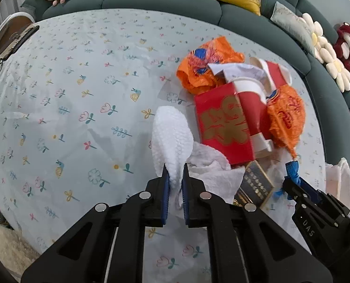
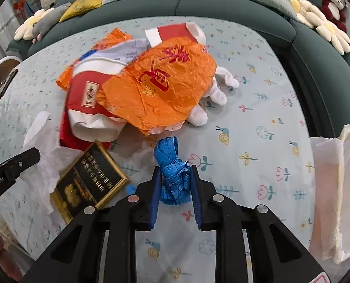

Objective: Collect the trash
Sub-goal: 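Carry tissue and blue bag to the bin and open both grippers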

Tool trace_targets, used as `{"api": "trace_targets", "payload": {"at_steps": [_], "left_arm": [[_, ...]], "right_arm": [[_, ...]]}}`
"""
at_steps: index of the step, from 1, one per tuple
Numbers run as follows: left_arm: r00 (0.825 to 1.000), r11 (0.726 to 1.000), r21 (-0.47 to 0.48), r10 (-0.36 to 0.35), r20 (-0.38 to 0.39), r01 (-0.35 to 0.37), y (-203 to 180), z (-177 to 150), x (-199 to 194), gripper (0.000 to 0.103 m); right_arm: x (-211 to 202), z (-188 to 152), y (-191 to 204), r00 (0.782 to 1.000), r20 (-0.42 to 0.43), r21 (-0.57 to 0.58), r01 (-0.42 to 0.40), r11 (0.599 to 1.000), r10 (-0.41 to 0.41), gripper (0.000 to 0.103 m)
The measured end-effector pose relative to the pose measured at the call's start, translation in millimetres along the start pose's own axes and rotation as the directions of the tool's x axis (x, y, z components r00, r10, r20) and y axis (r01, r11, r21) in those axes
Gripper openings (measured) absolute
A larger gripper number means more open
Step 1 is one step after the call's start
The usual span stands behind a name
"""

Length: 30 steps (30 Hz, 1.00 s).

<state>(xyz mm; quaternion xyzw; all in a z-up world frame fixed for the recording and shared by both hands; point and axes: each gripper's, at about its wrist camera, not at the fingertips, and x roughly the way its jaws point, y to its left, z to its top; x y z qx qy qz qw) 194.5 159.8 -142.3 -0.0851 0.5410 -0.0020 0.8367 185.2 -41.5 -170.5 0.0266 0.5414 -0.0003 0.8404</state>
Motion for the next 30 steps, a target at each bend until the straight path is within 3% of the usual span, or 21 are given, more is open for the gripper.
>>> {"api": "trace_targets", "payload": {"at_steps": [7, 16, 30], "left_arm": [[0.997, 0.999, 0.014, -0.032, 0.064, 0.032, -15, -2, -43, 0.006], [0.98, 0.989, 0.12, -0.109, 0.165, 0.09, -71, -7, -109, 0.006], [0.953, 0.93, 0.333, -0.229, 0.199, 0.155, -181, -46, -162, 0.006]], "right_arm": [[-40, -6, -7, 0.998, 0.059, 0.028, -0.017, 0.999, 0.016, 0.022], [-112, -13, -34, 0.984, 0.177, 0.07, -0.018, 0.997, 0.006, 0.022], [-187, -46, -126, 0.948, 0.305, 0.181, 0.035, 0.983, -0.09, 0.022]]}}
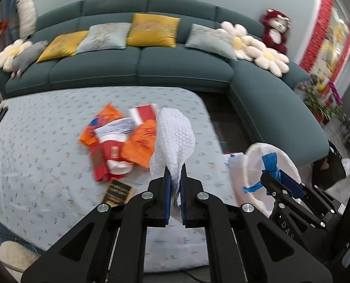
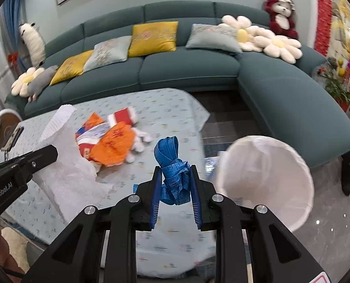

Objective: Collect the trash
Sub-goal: 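Carry tissue and blue bag to the bin and open both grippers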

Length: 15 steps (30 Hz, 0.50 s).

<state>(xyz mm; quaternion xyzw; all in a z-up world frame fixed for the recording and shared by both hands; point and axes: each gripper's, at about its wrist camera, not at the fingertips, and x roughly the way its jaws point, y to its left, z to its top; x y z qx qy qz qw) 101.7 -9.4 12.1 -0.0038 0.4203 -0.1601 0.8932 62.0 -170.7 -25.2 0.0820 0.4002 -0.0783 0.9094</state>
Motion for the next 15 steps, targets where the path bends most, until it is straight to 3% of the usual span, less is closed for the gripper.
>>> {"api": "trace_targets", "payload": {"at_steps": [8, 15], "left_arm": [[0.996, 0.991, 0.105, -0.085, -0.016, 0.086, -69, 4, 7, 0.006], [0.983, 0.97, 0.163, -0.168, -0.078, 0.178, -116, 3, 27, 0.006]], "right_arm": [[-14, -4, -68, 0.997, 0.027, 0.088, 0.07, 0.994, -0.073, 0.022], [-11, -9, -112, 0.993, 0.02, 0.158, 0.115, 0.981, -0.12, 0.022]]}}
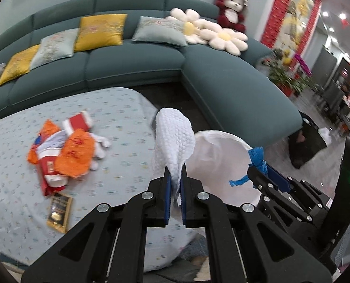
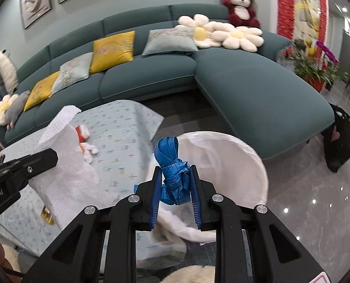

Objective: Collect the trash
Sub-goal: 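Carry tissue and blue bag to the bin and open both grippers, then return both tools to the table and reach the left gripper to the gold box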

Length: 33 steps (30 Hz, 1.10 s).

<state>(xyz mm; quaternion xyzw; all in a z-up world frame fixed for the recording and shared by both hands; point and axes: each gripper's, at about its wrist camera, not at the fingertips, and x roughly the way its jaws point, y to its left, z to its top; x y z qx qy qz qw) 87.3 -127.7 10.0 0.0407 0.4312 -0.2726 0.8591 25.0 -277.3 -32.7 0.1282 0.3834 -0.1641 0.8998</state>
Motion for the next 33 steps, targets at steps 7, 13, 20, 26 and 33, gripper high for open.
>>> {"api": "trace_targets", "payload": {"at_steps": [7, 13, 20, 26, 33], "left_arm": [[0.997, 0.997, 0.036, -0.06, -0.043, 0.062, -36, 9, 26, 0.006], [0.991, 0.992, 0.058, -0.105, -0.083, 0.11, -63, 15, 51, 0.007], [0.984, 0.991, 0.05, -0.121, -0.128, 0.128, -80, 20, 73, 0.017], [0.986, 0.993, 0.019, -0.111, -0.121, 0.114, -76, 22, 75, 0.041], [0.989, 0.996, -0.005, -0.091, -0.115, 0.091, -59, 23, 71, 0.041]], "right_arm": [[13, -2, -37, 0.999, -0.014, 0.064, 0.036, 0.997, -0.035, 0.022], [27, -4, -60, 0.998, -0.033, 0.091, 0.055, 0.994, -0.052, 0.022], [37, -3, -79, 0.996, -0.037, 0.126, 0.08, 0.989, -0.076, 0.025], [38, -2, -81, 0.997, -0.031, 0.143, 0.079, 0.986, -0.076, 0.04], [36, 0, -78, 0.997, -0.028, 0.136, 0.076, 0.988, -0.073, 0.042]]}}
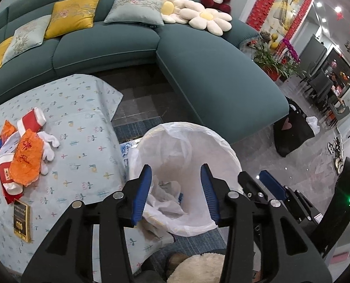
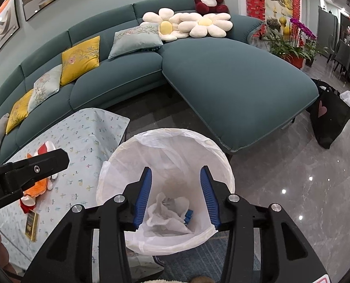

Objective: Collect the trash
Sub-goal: 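Return both tools to the table and reach the left gripper to the gold box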

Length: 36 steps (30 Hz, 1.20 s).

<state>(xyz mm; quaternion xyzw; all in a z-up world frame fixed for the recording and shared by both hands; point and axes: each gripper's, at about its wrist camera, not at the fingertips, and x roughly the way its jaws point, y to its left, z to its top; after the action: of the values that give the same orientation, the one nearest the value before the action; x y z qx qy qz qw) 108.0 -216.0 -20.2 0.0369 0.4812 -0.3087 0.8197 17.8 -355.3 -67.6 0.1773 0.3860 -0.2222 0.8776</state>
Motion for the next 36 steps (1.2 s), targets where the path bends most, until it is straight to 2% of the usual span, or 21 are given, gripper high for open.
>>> {"api": "trace_targets", "payload": {"at_steps": [8, 11, 20, 26, 30, 36], "left_arm": [[0.999, 0.998, -0.045, 0.043, 0.02, -0.042, 29, -9, -16, 0.043], [0.997, 0.995, -0.072, 0.07, 0.032, -0.068, 47, -16, -24, 0.047], [0.989, 0.982, -0.134, 0.139, 0.046, -0.132, 99, -34, -48, 0.048], [0.977, 0.966, -0.179, 0.204, 0.067, -0.189, 135, -51, -66, 0.056], [0.965, 0.946, -0.225, 0.253, 0.067, -0.233, 165, -66, -76, 0.066], [0.951, 0.924, -0.252, 0.308, 0.04, -0.288, 202, -85, -82, 0.072]], "right_arm": [[-11, 1, 23, 1.0, 0.008, -0.034, -0.017, 0.999, 0.017, 0.043], [-17, -1, 36, 1.0, 0.011, -0.054, -0.024, 0.998, 0.025, 0.047], [-30, -8, 82, 0.998, 0.006, -0.134, -0.062, 0.989, 0.064, 0.047], [-40, -16, 119, 0.996, 0.002, -0.197, -0.091, 0.976, 0.093, 0.051], [-42, -22, 141, 0.993, -0.016, -0.224, -0.118, 0.968, 0.117, 0.052], [-41, -37, 176, 0.988, -0.048, -0.272, -0.151, 0.95, 0.143, 0.052]]}}
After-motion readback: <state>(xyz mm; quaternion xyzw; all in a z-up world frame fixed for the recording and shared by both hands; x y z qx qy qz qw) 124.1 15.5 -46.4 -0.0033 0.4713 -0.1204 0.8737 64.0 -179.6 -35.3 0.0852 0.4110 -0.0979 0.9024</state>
